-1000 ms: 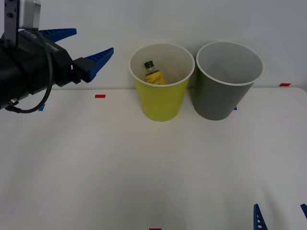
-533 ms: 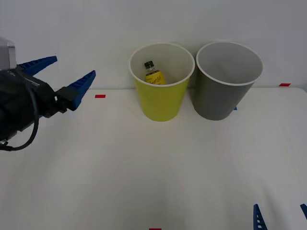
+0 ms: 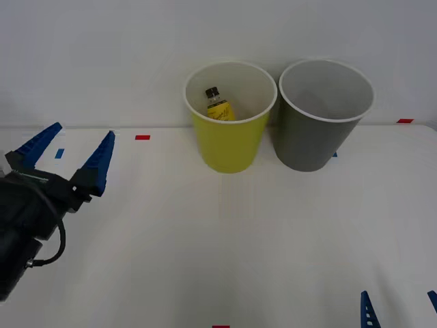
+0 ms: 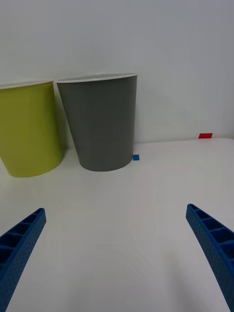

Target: Put cans in the gray bin and PET bottles in the light green bin.

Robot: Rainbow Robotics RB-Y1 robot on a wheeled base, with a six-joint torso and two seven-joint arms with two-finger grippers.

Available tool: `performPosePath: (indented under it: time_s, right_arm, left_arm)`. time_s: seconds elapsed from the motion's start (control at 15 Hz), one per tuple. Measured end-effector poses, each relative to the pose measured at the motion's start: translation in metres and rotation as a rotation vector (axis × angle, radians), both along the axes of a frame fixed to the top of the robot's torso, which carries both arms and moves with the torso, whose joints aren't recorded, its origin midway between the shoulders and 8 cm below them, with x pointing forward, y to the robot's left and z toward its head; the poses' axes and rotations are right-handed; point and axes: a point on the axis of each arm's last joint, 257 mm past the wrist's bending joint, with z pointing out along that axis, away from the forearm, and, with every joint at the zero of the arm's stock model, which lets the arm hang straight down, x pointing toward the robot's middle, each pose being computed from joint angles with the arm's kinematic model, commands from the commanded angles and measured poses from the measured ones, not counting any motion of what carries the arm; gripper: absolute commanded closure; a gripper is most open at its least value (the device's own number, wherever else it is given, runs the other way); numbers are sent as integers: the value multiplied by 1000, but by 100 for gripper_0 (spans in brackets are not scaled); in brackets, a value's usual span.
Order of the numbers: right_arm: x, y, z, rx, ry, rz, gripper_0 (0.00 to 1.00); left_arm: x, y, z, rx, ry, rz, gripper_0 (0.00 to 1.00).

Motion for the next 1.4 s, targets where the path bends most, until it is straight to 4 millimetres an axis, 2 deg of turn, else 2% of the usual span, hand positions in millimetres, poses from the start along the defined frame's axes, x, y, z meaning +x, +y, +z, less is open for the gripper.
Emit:
performPosePath:
  time_s: [0.27,0.4,0.47,0.67,0.87,1.07,1.27,1.4]
  right_arm:
    - [0,0,0,0,0,0,0]
    - [0,0,0,0,0,0,0]
    - [0,0,0,0,0,0,0]
    - [0,0,0,0,0,0,0]
    - [0,0,0,0,0,0,0]
    - [0,0,0,0,0,0,0]
    - [0,0,0,0,0,0,0]
    - [0,0,0,0,0,0,0]
  left_arm:
    - [-7,22,-44,-52,-44,69,12]
    - [-14,38,-76,-46,-47,116,16]
    - [-22,45,-90,-35,-39,137,17]
    - [-65,64,-127,10,25,206,17]
    - [-102,81,-149,102,63,297,18]
    - [-134,95,-164,99,108,377,17]
    - [-157,106,-183,107,127,435,18]
    - [-166,107,-194,105,129,450,18]
